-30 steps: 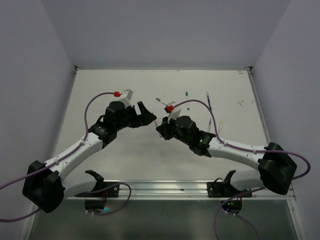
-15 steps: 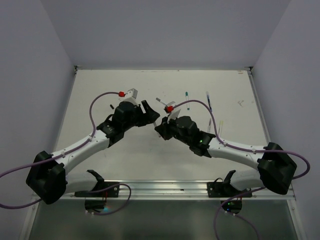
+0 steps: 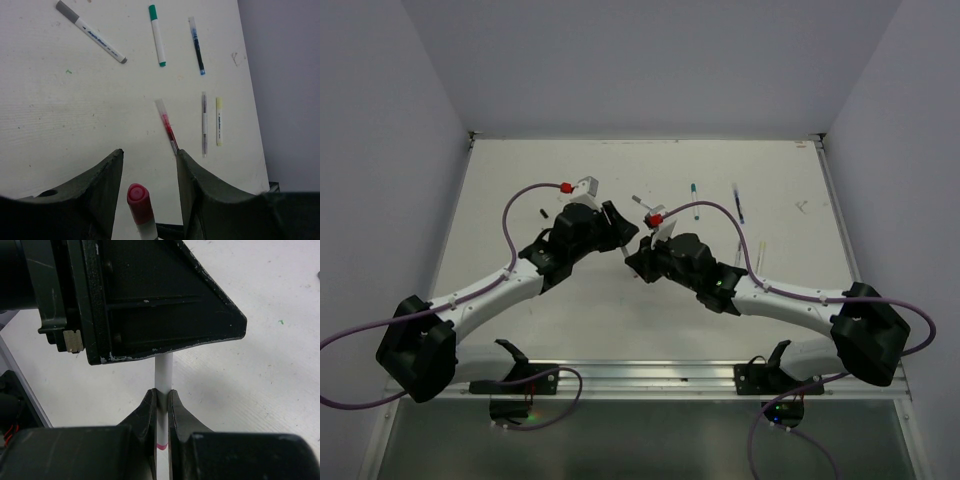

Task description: Open the pen caps

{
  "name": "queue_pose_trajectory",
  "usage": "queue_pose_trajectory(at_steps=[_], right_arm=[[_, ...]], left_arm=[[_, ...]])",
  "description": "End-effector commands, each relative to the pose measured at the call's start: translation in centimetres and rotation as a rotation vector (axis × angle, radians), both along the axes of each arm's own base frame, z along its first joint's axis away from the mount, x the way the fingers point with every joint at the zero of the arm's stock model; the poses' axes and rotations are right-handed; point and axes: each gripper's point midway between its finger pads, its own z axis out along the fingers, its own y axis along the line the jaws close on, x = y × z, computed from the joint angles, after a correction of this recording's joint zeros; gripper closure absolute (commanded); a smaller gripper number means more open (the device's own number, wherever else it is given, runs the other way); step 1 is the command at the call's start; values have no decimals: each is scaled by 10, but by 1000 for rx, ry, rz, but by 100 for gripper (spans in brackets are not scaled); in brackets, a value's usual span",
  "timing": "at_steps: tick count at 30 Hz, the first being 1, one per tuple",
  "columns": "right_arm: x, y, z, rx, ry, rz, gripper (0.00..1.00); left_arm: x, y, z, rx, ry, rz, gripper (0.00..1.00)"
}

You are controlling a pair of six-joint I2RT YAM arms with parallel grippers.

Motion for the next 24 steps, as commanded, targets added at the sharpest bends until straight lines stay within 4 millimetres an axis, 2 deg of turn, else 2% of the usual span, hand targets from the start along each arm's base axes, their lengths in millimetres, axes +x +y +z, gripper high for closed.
queue_pose_trajectory(at_steps=[1, 7, 15, 19, 21, 23, 24], right_arm=[[1, 10, 13, 41, -34, 20, 100], [-1, 11, 10, 36, -27, 28, 100], [-1, 11, 11, 35, -33, 24, 100], [0, 10, 10, 34, -33, 22, 100], [-1, 11, 11, 38, -33, 23, 100], [-2, 10, 12, 43, -32, 22, 100], [-2, 10, 12, 48, -33, 21, 98]], left_arm=[[15, -6, 33, -49, -96, 28, 50], [16, -5, 33, -38, -98, 30, 52], [15, -3, 33, -29, -93, 37, 62], [14, -3, 31, -20, -92, 31, 74], [15, -2, 31, -15, -91, 33, 83], [14, -1, 29, -6, -92, 30, 97], [13, -2, 29, -5, -92, 23, 100]])
